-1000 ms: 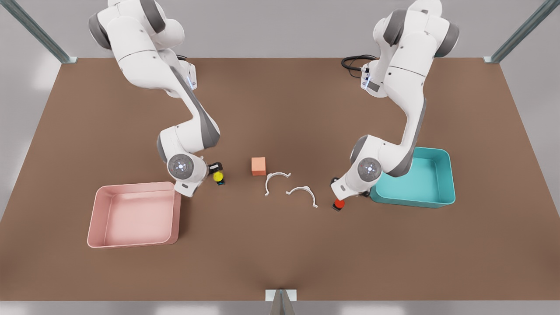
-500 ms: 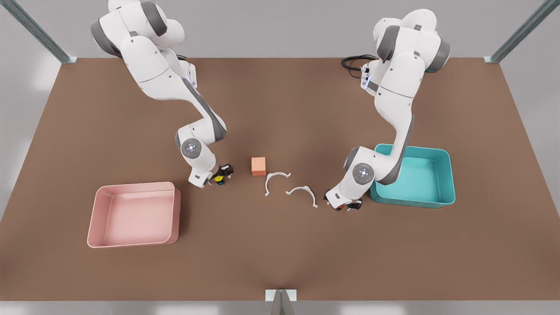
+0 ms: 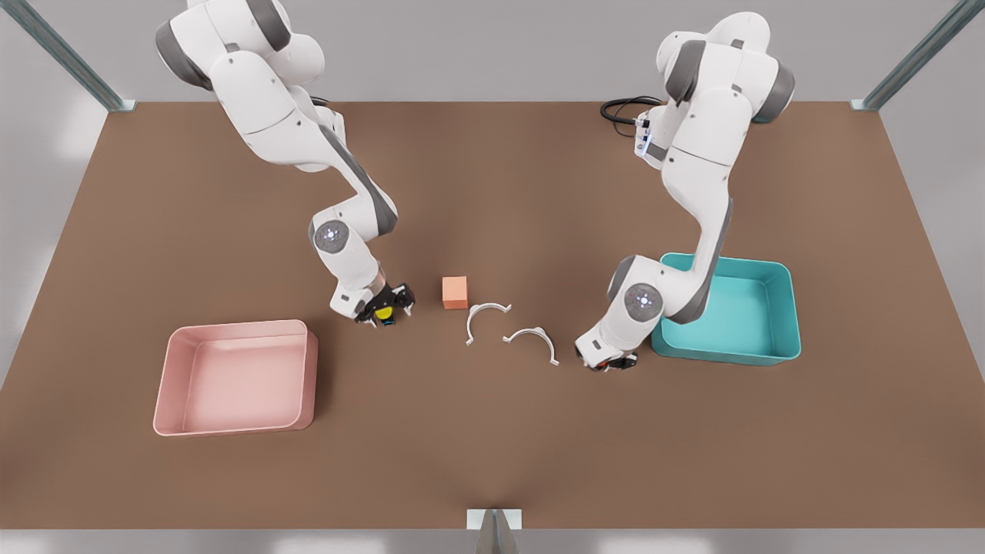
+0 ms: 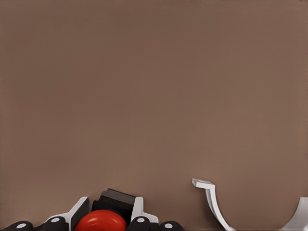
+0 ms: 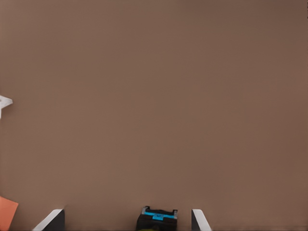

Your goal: Place the red button in the blue storage box with the left arm, and place the yellow button in the pink storage box with the right arm

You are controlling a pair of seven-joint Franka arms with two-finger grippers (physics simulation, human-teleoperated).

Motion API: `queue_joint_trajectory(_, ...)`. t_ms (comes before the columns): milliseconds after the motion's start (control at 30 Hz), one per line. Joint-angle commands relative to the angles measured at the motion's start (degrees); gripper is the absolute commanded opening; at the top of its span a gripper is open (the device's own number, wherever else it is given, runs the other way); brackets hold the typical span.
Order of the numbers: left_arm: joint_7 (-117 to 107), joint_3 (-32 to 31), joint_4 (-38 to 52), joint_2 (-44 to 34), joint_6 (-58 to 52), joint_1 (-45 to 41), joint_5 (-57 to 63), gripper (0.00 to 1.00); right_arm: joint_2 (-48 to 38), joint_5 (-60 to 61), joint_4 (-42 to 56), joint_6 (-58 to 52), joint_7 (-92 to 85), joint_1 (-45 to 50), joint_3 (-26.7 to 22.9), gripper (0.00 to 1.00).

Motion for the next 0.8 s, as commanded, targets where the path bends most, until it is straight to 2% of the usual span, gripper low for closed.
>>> queue_joint_trajectory(0, -0.4, 0.1, 0.1, -2.0, -5.9, 0.1, -0.1, 0.53, -0.4, 0.0, -0.3, 1.1, 0.8, -0.3, 0.4, 0.98)
queue_joint_trajectory(167, 5.8, 0.0, -0.6, -15.4, -25.9, 5.6, -0.6, 0.53, -1.3, 0.0, 0.6, -5.6, 0.7, -0.4, 0.4, 0.98)
queue_joint_trajectory(267, 19.4, 0.0, -10.4, -25.8, -27.6, 12.9, -0.9, 0.53, -1.0, 0.0, 0.4, -6.6, 0.5, -0.4, 0.4, 0.97)
queue_joint_trajectory(367, 36.8, 0.2, -11.9, -26.4, -29.6, 22.4, -3.4, 0.53, 0.1, 0.0, 0.6, -6.5, 0.6, -0.3, 0.4, 0.78)
queue_joint_trajectory(467, 38.7, 0.2, -16.0, -26.3, -27.5, 24.4, -3.3, 0.53, 1.1, 0.0, 0.6, -6.3, 0.5, -0.3, -0.1, 0.78)
queue_joint_trajectory(533, 38.7, 0.2, -21.9, -26.6, -21.7, 24.3, -3.3, 0.53, 1.4, 0.0, 0.7, -6.0, 0.4, -0.3, -0.3, 0.78)
queue_joint_trajectory(600, 38.7, 0.2, -26.8, -25.8, -14.1, 24.3, -3.4, 0.55, 1.6, 0.0, 0.7, -6.0, 0.4, -0.3, -0.3, 0.75)
queue_joint_trajectory(633, 38.6, 0.2, -26.7, -23.8, -12.7, 24.3, -3.4, 0.55, 1.8, 0.0, 0.7, -6.0, 0.4, -0.3, -0.3, 0.69)
queue_joint_trajectory(667, 38.6, 0.2, -26.7, -22.4, -11.5, 24.2, -3.6, 0.88, 1.8, 0.0, 1.0, -6.0, 0.4, -0.3, -0.3, 0.61)
queue_joint_trajectory(700, 38.3, 0.2, -26.7, -22.0, -11.1, 24.2, -3.6, 1.00, 2.0, 0.0, 1.1, -6.0, 0.4, -0.3, -0.3, 0.58)
queue_joint_trajectory(767, 37.6, 0.2, -26.5, -21.9, -11.5, 23.8, -4.0, 1.00, 2.4, 0.0, 1.2, -5.9, 0.4, -0.3, -0.3, 0.57)
